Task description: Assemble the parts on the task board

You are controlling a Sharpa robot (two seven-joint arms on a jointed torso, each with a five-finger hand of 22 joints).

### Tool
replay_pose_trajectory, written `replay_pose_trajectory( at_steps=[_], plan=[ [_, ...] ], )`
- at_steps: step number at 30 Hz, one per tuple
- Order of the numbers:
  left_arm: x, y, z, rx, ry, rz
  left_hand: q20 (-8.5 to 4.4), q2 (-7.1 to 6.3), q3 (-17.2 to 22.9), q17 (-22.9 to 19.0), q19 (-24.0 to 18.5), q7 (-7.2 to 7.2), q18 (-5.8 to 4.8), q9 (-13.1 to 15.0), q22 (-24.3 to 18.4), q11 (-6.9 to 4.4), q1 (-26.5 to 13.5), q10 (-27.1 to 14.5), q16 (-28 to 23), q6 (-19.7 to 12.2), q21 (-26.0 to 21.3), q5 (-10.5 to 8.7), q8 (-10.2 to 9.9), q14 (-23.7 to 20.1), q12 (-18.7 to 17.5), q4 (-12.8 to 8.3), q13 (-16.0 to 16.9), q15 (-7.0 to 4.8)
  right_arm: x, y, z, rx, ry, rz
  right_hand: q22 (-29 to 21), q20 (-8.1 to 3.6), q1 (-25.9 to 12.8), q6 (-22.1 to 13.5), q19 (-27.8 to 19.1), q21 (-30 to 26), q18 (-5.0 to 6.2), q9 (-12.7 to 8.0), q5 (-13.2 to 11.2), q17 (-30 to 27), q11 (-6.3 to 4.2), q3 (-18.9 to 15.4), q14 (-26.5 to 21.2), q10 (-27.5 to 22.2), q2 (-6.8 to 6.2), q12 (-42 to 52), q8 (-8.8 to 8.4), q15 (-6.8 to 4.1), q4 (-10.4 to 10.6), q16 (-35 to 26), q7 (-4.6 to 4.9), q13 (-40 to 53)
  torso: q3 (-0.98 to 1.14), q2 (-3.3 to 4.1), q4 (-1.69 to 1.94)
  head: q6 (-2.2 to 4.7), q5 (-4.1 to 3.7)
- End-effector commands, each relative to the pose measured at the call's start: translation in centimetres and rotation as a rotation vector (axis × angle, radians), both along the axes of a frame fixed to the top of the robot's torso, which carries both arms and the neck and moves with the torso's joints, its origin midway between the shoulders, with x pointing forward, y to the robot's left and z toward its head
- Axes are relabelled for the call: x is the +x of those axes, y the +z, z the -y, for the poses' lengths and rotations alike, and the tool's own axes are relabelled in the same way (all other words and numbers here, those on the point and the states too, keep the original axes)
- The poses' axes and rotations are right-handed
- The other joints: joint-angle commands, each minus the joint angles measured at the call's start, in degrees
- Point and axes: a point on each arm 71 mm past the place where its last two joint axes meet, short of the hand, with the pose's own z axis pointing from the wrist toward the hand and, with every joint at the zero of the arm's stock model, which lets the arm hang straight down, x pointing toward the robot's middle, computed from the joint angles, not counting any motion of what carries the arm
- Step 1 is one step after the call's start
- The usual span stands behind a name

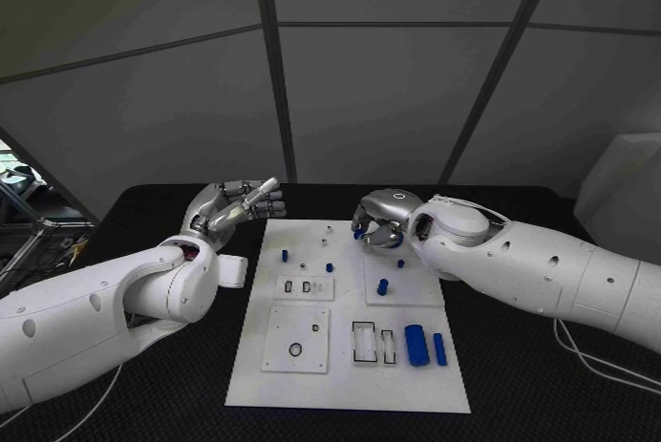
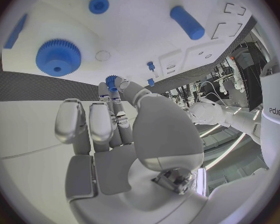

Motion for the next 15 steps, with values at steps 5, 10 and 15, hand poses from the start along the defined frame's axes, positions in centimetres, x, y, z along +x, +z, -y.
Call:
replay_pose_trajectory(
  at_steps=[5,10,15],
  plan=[
    [0.1,0.1,0.1,-0.002,-0.012,0.007,0.09,0.32,-0.11,0.06,-0.14,0.26,0.11,-0.09,0.01,0.38,0.23,-0.05,-0.26,0.04,0.15,-0.06,-0.26,-0.13,-0.39,-0.29,-0.07,0.09,1.0,0.5,-1.1,0.054,-0.016,0.066,0.18,0.05,0.31,0.4,0.47,0.4,-0.51,0.06,0.37,-0.04,-0.02,0.38,1.99,0.3,-0.27,0.09,0.21,-0.28,0.04,0.32,0.12,0.05,-0.03,0.22,0.22,0.08,0.25],
    [0.1,0.1,0.3,-0.003,-0.015,0.007,0.09,0.32,-0.11,0.06,-0.14,0.26,0.11,-0.09,0.01,0.38,0.23,-0.05,-0.26,0.04,0.15,-0.06,-0.26,-0.13,-0.39,-0.29,-0.07,0.09,1.4,0.3,-2.1,0.054,-0.013,0.063,0.25,0.05,0.14,0.34,0.48,0.46,-0.52,0.03,0.37,0.01,0.01,0.47,1.99,0.24,-0.38,0.0,0.14,-0.26,0.16,0.4,0.16,0.02,0.03,0.25,0.27,-0.07,0.32],
    [0.2,0.1,0.5,-0.004,-0.019,0.007,0.11,0.37,-0.11,0.1,-0.17,0.25,0.12,-0.08,0.01,0.38,0.3,-0.05,-0.3,0.05,0.15,-0.07,-0.3,-0.1,-0.43,-0.38,-0.06,0.09,2.0,0.0,-3.1,0.051,-0.009,0.059,0.31,0.08,-0.15,0.22,0.45,0.53,-0.53,-0.02,0.23,0.0,0.08,0.63,1.96,0.07,-0.5,-0.17,0.01,-0.21,0.42,0.49,0.2,-0.02,-0.03,0.36,0.4,-0.19,0.23]
  ],
)
